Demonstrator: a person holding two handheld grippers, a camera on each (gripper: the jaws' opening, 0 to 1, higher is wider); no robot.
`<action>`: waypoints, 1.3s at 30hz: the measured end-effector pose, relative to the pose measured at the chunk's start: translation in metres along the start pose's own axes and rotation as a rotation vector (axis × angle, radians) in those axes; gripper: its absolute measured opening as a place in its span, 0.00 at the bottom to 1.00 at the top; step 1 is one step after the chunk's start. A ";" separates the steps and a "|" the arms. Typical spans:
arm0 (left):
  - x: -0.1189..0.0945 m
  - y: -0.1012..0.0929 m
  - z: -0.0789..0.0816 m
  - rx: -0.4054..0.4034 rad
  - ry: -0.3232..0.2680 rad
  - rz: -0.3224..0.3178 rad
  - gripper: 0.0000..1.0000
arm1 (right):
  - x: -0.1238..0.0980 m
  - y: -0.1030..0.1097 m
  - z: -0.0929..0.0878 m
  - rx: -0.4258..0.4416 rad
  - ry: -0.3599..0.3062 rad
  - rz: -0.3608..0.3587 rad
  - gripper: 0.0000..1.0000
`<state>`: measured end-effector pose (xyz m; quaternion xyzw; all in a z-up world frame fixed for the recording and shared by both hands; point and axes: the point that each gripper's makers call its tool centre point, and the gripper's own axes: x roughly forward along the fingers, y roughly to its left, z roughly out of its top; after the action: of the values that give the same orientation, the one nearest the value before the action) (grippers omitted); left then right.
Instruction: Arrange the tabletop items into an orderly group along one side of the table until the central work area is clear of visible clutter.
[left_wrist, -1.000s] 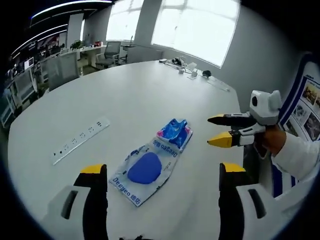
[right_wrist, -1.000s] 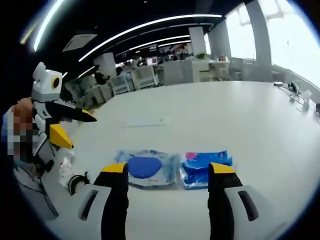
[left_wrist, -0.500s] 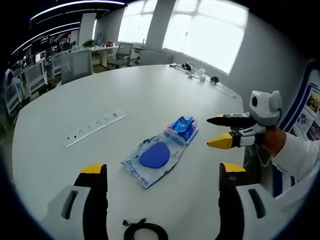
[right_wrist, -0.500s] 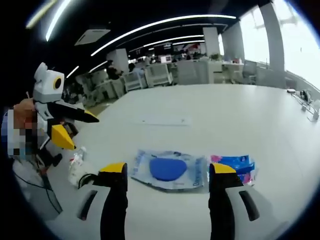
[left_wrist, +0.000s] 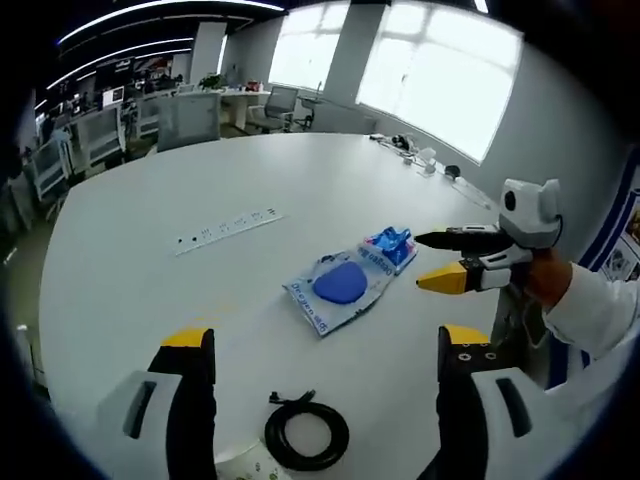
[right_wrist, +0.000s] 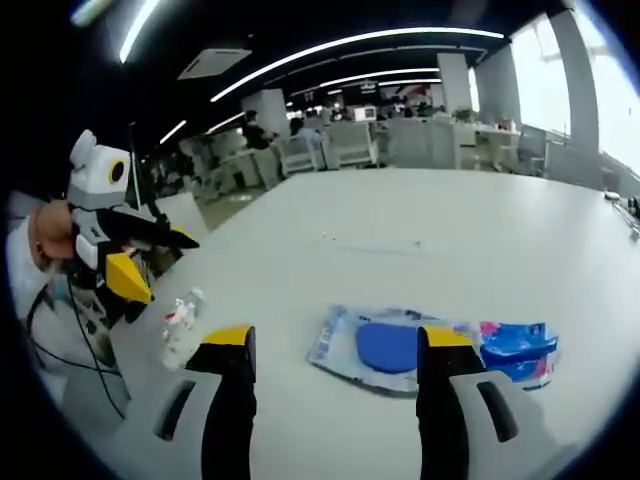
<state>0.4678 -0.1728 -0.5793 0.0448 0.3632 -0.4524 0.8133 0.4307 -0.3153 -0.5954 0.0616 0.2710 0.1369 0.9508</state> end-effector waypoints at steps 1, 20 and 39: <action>-0.003 0.003 -0.002 -0.005 0.000 0.006 0.95 | 0.003 0.005 0.000 -0.006 0.004 0.011 0.64; -0.061 0.044 -0.048 -0.114 -0.033 0.110 0.94 | 0.043 0.067 -0.006 -0.082 0.062 0.163 0.63; -0.098 0.064 -0.092 -0.200 -0.033 0.159 0.94 | 0.064 0.108 -0.013 -0.132 0.113 0.262 0.61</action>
<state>0.4344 -0.0288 -0.6013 -0.0152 0.3885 -0.3488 0.8527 0.4512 -0.1926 -0.6173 0.0261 0.3041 0.2805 0.9100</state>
